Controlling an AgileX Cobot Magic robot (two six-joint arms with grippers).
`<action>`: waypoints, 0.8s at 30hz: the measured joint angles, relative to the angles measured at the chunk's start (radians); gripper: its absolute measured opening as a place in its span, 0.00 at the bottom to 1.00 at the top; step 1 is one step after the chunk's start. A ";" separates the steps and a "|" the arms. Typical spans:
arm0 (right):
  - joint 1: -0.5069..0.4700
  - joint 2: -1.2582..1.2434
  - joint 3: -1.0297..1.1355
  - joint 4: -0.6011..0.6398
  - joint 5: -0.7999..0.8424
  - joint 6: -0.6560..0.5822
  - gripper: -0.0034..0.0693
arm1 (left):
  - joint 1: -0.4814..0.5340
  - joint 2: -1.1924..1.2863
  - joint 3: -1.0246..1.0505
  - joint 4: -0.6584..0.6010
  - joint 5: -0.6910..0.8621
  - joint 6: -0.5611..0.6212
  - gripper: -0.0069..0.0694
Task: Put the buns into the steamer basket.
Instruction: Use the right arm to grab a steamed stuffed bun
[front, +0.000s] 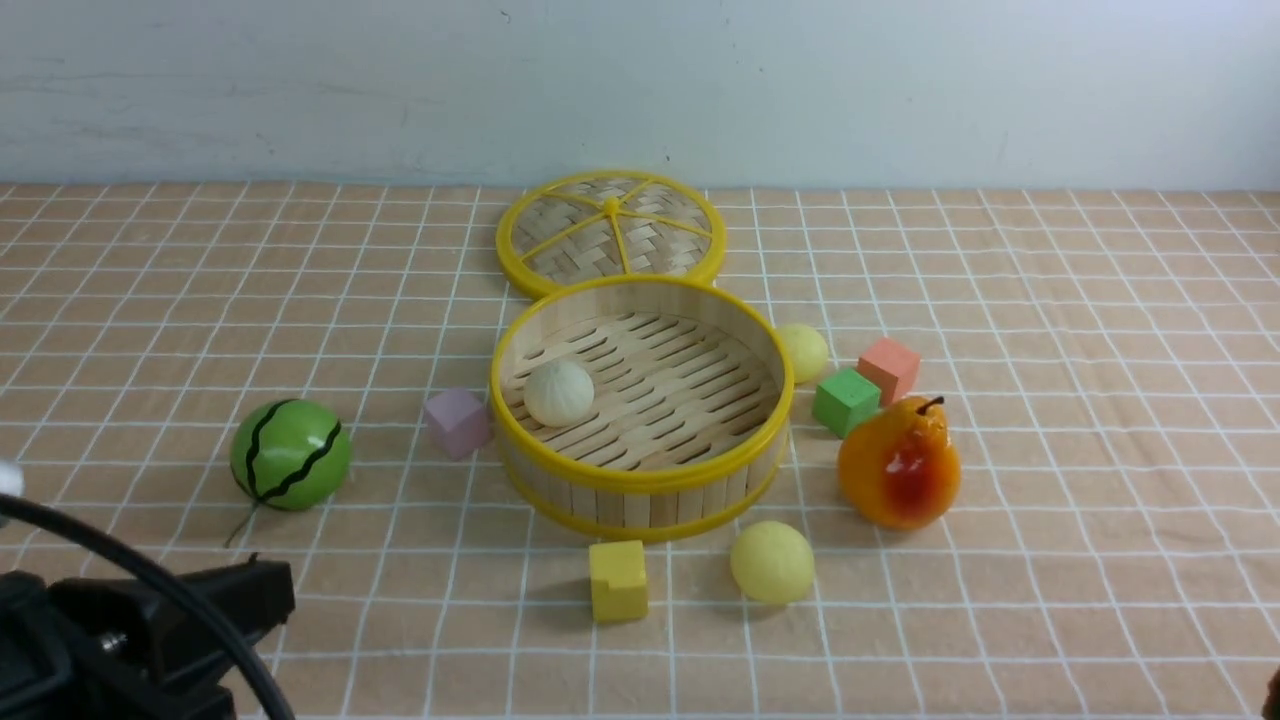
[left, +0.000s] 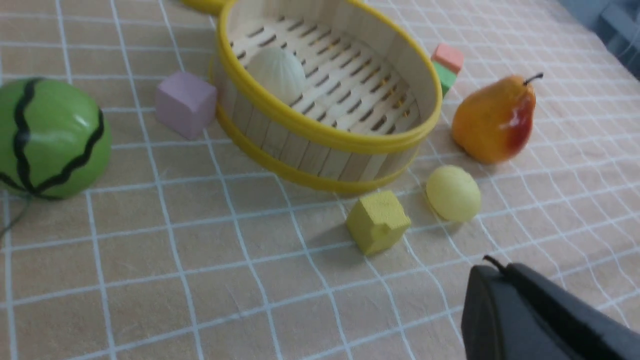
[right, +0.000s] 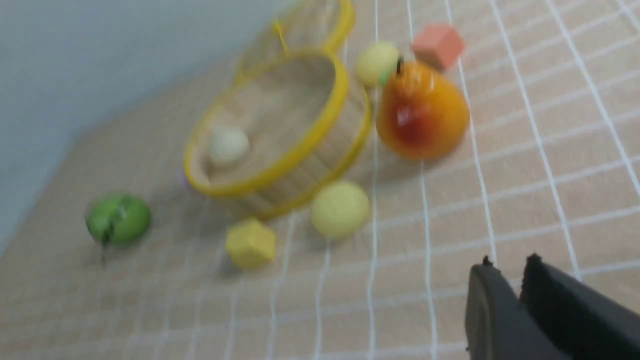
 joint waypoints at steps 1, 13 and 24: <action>0.000 0.072 -0.057 -0.020 0.053 -0.028 0.10 | 0.000 -0.002 0.002 -0.002 -0.011 0.002 0.07; 0.361 1.017 -0.600 -0.251 0.196 -0.044 0.05 | 0.000 -0.065 0.003 -0.011 -0.010 0.071 0.07; 0.557 1.451 -0.983 -0.478 0.190 0.142 0.16 | 0.000 -0.108 0.003 -0.018 0.048 0.089 0.07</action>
